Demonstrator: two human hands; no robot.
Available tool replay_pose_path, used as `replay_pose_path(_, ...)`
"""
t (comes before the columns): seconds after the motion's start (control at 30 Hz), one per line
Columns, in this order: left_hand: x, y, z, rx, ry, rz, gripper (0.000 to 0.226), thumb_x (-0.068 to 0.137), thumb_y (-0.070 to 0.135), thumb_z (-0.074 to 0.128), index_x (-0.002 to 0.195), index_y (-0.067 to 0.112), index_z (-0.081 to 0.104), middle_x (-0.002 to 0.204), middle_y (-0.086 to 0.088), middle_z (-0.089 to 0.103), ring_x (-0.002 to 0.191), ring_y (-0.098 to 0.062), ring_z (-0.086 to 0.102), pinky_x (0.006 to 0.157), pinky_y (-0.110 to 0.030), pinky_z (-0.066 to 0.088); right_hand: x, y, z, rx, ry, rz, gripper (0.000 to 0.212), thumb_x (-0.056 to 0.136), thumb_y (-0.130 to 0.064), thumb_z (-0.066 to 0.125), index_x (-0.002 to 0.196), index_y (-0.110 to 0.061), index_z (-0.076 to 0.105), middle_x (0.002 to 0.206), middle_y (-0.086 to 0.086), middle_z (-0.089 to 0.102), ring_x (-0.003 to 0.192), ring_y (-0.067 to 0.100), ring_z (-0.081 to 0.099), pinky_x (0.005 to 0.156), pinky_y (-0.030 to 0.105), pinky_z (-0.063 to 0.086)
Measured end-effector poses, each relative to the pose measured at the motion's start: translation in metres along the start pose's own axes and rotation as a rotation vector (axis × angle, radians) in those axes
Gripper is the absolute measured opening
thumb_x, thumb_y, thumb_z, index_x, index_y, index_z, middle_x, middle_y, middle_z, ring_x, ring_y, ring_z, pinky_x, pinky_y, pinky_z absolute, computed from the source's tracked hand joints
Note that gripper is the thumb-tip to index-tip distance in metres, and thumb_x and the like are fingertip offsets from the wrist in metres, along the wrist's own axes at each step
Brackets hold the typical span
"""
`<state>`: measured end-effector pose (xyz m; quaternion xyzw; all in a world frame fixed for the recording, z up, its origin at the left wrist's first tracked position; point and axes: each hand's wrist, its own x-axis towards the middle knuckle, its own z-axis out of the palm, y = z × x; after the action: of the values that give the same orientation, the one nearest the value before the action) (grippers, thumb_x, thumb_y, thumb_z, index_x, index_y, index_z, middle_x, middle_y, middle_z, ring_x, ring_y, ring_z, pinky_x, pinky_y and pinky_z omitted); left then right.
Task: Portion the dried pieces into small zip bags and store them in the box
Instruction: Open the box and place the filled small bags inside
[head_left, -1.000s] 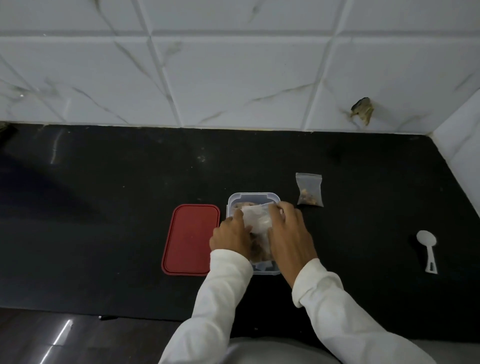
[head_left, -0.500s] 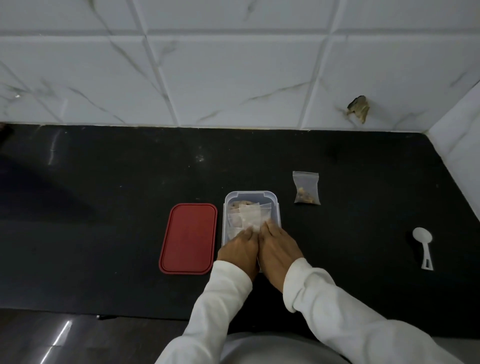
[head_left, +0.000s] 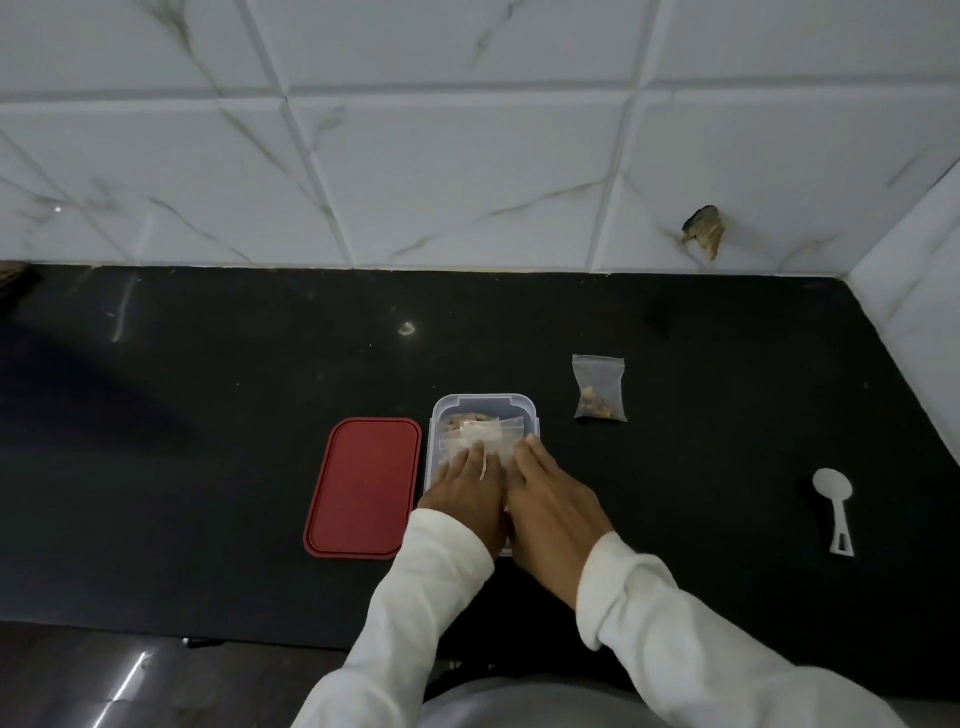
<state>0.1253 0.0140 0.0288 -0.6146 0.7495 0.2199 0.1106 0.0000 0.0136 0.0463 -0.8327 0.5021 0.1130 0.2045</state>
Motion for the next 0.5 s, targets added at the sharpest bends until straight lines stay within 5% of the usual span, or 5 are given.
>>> replay_pose_path(0.1,0.006,0.019,-0.012,-0.011,0.147,-0.019,0.066,0.102,0.032,0.043,0.158,0.013,0.014,0.167,-0.009,0.007,0.154,-0.026,0.007,0.125,-0.043,0.01,-0.014,0.02,-0.007,0.079,0.209,0.061,0.069,0.097,-0.032,0.052,0.152,-0.007,0.017,0.161,0.013,0.01,0.149,0.025,0.005,0.117,0.036,0.028)
replay_pose_path(0.23,0.028,0.053,-0.027,-0.163,0.316,-0.001,0.056,0.104,0.034,0.041,0.155,0.016,0.027,0.165,-0.007,0.021,0.151,-0.025,0.02,0.123,-0.036,0.017,-0.014,0.063,-0.009,0.157,0.475,0.202,0.059,0.096,-0.036,0.052,0.147,-0.011,0.035,0.153,0.008,0.032,0.143,0.022,0.028,0.103,0.031,0.044)
replay_pose_path(0.37,0.06,0.092,-0.03,-0.423,0.322,0.022,0.045,0.104,0.029,0.043,0.148,0.017,0.044,0.158,-0.003,0.035,0.143,-0.024,0.038,0.116,-0.032,0.031,0.005,0.107,0.001,0.308,0.46,0.31,0.053,0.092,-0.031,0.061,0.14,-0.018,0.043,0.146,0.003,0.04,0.136,0.019,0.035,0.099,0.029,0.041)
replay_pose_path(0.5,0.092,0.109,-0.016,-0.29,0.225,-0.03,0.048,0.102,0.027,0.049,0.148,0.015,0.039,0.158,-0.008,0.033,0.147,-0.026,0.029,0.119,-0.037,0.028,0.026,0.138,0.015,0.382,0.358,0.355,0.062,0.091,-0.024,0.062,0.146,-0.021,0.034,0.155,0.001,0.029,0.143,0.02,0.027,0.11,0.038,0.037)
